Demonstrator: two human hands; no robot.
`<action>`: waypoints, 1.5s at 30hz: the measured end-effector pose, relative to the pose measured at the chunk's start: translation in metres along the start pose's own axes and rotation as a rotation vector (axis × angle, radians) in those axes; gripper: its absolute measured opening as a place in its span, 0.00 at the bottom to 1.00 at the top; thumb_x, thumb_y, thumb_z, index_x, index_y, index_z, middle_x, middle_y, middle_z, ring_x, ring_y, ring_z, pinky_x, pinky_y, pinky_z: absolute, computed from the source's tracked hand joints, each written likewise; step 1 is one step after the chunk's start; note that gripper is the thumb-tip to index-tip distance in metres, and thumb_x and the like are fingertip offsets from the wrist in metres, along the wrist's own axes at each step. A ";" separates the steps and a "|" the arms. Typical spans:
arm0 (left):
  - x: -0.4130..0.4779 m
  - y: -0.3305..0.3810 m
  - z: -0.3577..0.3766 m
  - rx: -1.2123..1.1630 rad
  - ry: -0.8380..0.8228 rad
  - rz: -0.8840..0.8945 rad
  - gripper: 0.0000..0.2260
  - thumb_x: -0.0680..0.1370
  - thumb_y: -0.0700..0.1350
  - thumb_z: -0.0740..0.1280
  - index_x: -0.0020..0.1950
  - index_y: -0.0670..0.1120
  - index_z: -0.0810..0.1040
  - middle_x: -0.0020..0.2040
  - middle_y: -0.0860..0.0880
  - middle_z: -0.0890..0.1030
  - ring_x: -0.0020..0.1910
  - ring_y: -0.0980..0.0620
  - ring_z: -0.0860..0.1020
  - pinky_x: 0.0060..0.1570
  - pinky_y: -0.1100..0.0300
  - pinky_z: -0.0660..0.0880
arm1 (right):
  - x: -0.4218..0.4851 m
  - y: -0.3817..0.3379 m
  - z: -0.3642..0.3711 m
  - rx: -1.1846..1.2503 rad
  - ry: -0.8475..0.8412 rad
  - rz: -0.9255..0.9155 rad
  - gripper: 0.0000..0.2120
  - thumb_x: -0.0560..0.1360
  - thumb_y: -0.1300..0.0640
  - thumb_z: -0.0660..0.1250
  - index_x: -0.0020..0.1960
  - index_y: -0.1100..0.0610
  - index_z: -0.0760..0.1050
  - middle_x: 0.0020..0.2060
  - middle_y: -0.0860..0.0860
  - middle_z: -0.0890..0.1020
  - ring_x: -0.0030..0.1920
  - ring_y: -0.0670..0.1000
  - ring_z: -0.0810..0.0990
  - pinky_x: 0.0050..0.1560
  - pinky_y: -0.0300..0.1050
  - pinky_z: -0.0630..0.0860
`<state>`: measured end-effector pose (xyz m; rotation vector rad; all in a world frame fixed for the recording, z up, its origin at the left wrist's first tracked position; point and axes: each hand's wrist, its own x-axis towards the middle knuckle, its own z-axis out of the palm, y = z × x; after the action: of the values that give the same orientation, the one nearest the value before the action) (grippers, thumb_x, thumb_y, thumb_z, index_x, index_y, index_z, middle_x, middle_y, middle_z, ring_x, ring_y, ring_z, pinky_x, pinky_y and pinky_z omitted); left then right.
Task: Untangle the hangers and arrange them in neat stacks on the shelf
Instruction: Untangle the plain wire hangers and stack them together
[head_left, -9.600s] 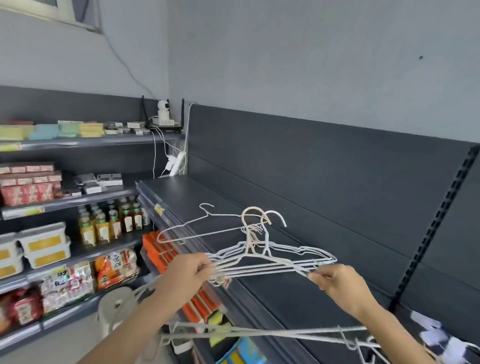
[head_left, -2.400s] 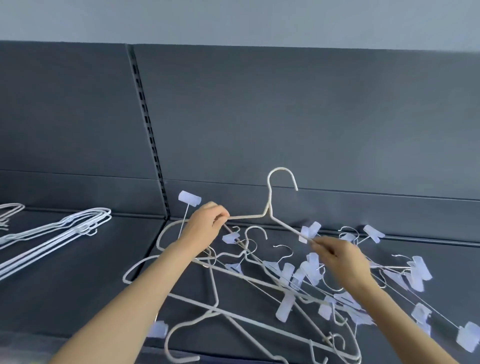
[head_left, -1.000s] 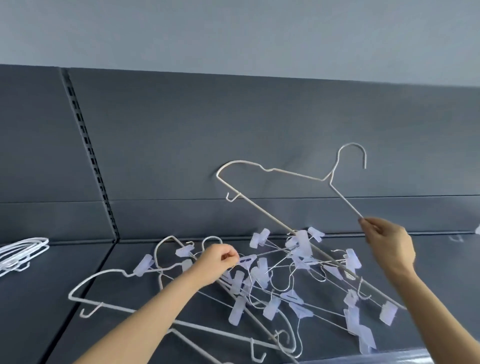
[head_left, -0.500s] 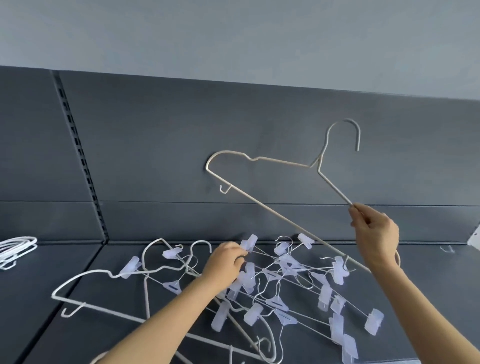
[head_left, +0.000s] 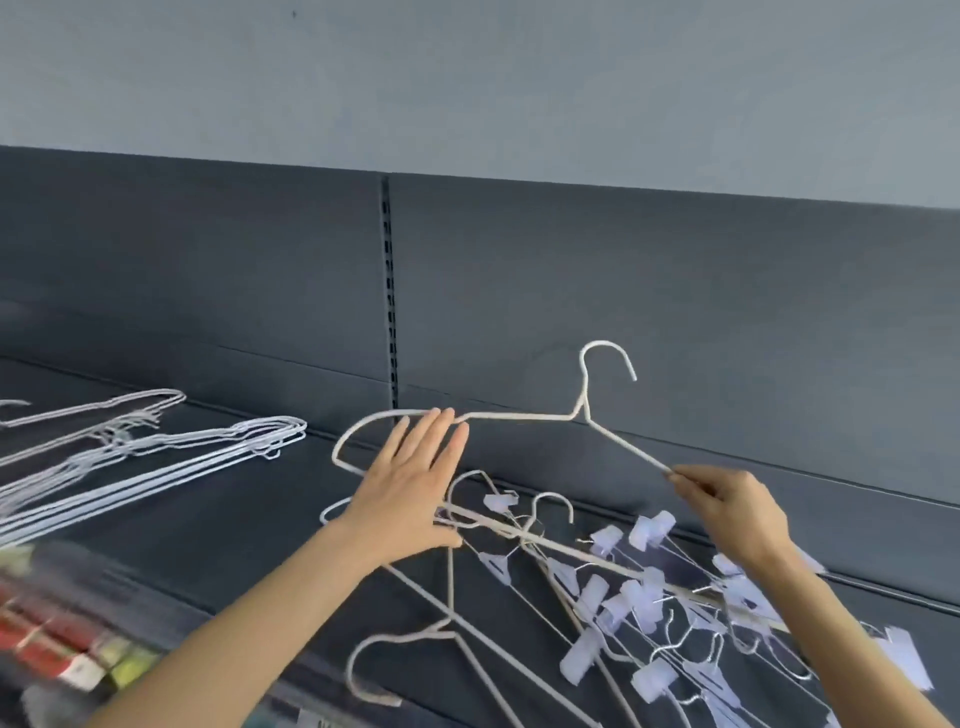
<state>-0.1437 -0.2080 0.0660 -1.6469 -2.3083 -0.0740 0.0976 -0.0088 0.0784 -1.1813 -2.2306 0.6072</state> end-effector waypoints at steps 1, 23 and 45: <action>-0.008 -0.015 -0.001 0.002 -0.046 -0.032 0.50 0.69 0.62 0.67 0.74 0.46 0.34 0.76 0.47 0.37 0.74 0.50 0.34 0.70 0.53 0.31 | 0.001 -0.010 0.009 -0.019 -0.025 -0.026 0.09 0.76 0.51 0.63 0.51 0.48 0.81 0.34 0.51 0.81 0.40 0.56 0.76 0.41 0.45 0.69; -0.203 -0.478 0.023 -0.156 -0.199 -0.781 0.58 0.53 0.74 0.65 0.75 0.46 0.51 0.73 0.44 0.60 0.72 0.44 0.58 0.72 0.51 0.57 | 0.001 -0.353 0.348 -0.049 -0.259 -0.453 0.18 0.74 0.61 0.65 0.64 0.60 0.72 0.64 0.55 0.74 0.64 0.56 0.71 0.66 0.45 0.65; -0.193 -0.627 0.108 -0.177 -0.329 -0.988 0.43 0.66 0.70 0.64 0.70 0.43 0.63 0.70 0.42 0.66 0.70 0.43 0.64 0.70 0.49 0.60 | -0.006 -0.416 0.446 -0.084 -0.379 -0.325 0.13 0.75 0.59 0.64 0.59 0.57 0.76 0.57 0.50 0.79 0.54 0.51 0.78 0.49 0.36 0.64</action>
<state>-0.6934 -0.5739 -0.0068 -0.4346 -3.2159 -0.2339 -0.4374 -0.2886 -0.0058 -0.7585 -2.7155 0.6490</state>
